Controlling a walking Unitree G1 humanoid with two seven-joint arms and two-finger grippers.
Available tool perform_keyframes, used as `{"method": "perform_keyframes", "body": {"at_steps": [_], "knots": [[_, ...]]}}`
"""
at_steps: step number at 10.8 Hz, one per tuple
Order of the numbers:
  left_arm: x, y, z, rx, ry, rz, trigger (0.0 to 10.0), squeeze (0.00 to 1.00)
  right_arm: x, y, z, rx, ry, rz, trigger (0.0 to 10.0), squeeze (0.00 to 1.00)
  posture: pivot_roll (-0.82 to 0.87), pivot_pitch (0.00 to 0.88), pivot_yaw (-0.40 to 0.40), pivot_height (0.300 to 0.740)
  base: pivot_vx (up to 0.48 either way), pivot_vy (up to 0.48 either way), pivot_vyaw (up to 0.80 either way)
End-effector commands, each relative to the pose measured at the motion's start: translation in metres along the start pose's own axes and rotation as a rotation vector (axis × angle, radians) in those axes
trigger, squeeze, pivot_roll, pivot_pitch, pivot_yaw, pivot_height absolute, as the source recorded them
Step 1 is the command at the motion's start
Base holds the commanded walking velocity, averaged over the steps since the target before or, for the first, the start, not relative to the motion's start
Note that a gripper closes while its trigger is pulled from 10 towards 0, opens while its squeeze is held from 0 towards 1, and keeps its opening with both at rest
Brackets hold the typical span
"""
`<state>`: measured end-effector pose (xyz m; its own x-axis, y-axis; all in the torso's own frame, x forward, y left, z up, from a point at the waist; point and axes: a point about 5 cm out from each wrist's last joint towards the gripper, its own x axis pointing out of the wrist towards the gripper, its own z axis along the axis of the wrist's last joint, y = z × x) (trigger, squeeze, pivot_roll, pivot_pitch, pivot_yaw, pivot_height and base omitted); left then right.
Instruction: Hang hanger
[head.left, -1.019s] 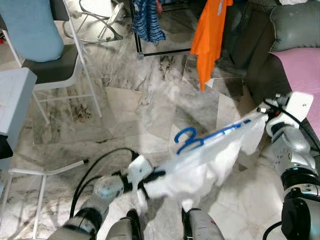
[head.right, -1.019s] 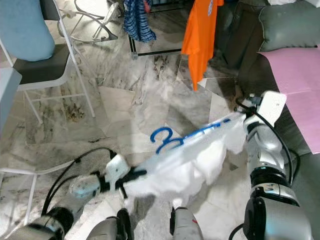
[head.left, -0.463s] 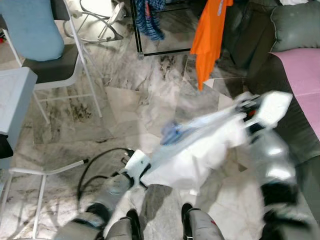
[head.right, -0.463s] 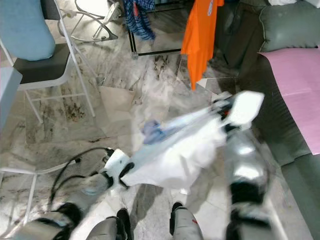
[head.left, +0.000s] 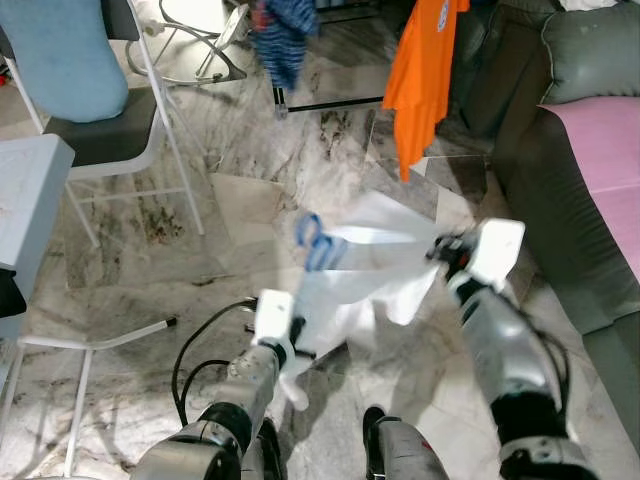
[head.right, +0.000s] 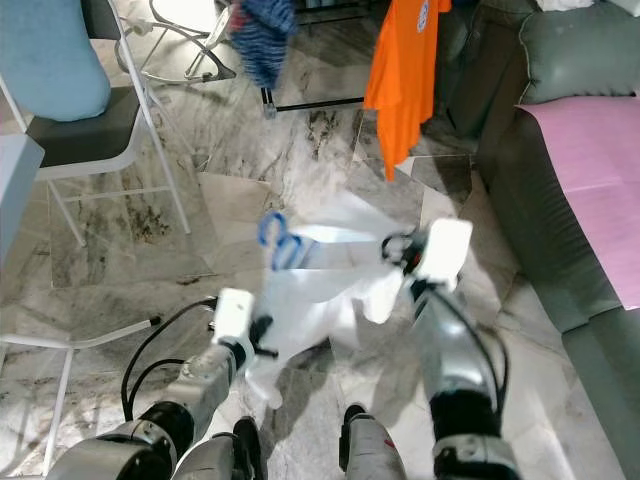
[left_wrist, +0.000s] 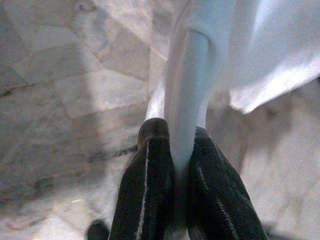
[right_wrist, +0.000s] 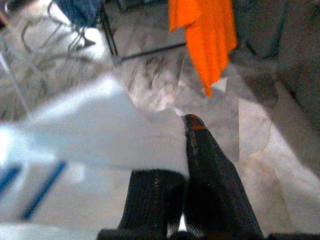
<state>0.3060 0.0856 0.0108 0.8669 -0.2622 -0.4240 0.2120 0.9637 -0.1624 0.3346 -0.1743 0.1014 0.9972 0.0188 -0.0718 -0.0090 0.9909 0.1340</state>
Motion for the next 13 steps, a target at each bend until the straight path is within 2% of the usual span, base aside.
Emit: {"method": "perform_keyframes", "body": {"at_steps": [1, 3, 5, 7, 8, 9, 10, 11, 12, 13], "knots": [[0.0, 0.013, 0.012, -0.108, -0.071, 0.065, 0.0, 0.0, -0.006, 0.0, -0.014, 0.002, 0.031, -0.009, 0.0, 0.0, -0.29, 0.161, 0.066, 0.74, 0.0, 0.0, 0.0], [0.002, 0.012, 0.021, -0.187, -0.116, 0.052, 0.0, 0.0, -0.012, 0.018, -0.039, 0.016, 0.11, 0.042, 0.0, 0.0, -0.27, 0.138, 0.074, 0.74, 0.0, 0.0, 0.0], [0.005, 0.008, 0.029, -0.224, -0.149, 0.033, 0.0, 0.0, -0.016, 0.044, -0.058, 0.062, 0.167, 0.105, 0.0, 0.0, -0.25, 0.096, 0.08, 0.74, 0.0, 0.0, 0.0], [0.004, 0.01, 0.032, -0.205, -0.16, 0.026, 0.0, 0.0, -0.015, 0.06, -0.066, 0.076, 0.196, 0.159, 0.0, 0.0, -0.21, 0.058, 0.082, 0.74, 0.0, 0.0, 0.0], [0.003, 0.012, 0.029, -0.195, -0.162, 0.035, 0.0, 0.0, -0.02, 0.065, -0.077, 0.049, 0.226, 0.186, 0.0, 0.0, -0.19, 0.047, 0.095, 0.74, 0.0, 0.0, 0.0], [0.003, 0.017, 0.036, -0.162, -0.194, 0.021, 0.0, 0.0, -0.019, 0.071, -0.075, 0.044, 0.212, 0.203, 0.0, 0.0, -0.17, 0.054, 0.097, 0.74, 0.0, 0.0, 0.0], [0.003, 0.016, 0.041, -0.131, -0.208, 0.013, 0.0, 0.0, -0.018, 0.065, -0.074, 0.045, 0.204, 0.169, 1.0, 0.0, -0.16, 0.066, 0.095, 0.74, 0.0, 0.0, 0.0], [0.004, 0.017, 0.049, -0.138, -0.232, 0.018, 4.9, 0.0, -0.019, 0.057, -0.078, 0.047, 0.215, 0.147, 0.0, 0.0, -0.14, 0.075, 0.093, 0.74, 0.0, 0.0, 0.0], [0.003, 0.016, 0.056, -0.105, -0.277, -0.022, 7.8, 0.0, -0.017, 0.059, -0.074, 0.056, 0.19, 0.158, 0.0, 0.0, -0.14, 0.073, 0.094, 0.74, 0.0, 0.0, 0.0], [0.003, 0.014, 0.055, -0.099, -0.269, -0.045, 8.3, 0.0, -0.016, 0.058, -0.072, 0.05, 0.179, 0.157, 0.0, 0.0, -0.14, 0.053, 0.095, 0.74, 0.0, 0.0, 0.0]]}}
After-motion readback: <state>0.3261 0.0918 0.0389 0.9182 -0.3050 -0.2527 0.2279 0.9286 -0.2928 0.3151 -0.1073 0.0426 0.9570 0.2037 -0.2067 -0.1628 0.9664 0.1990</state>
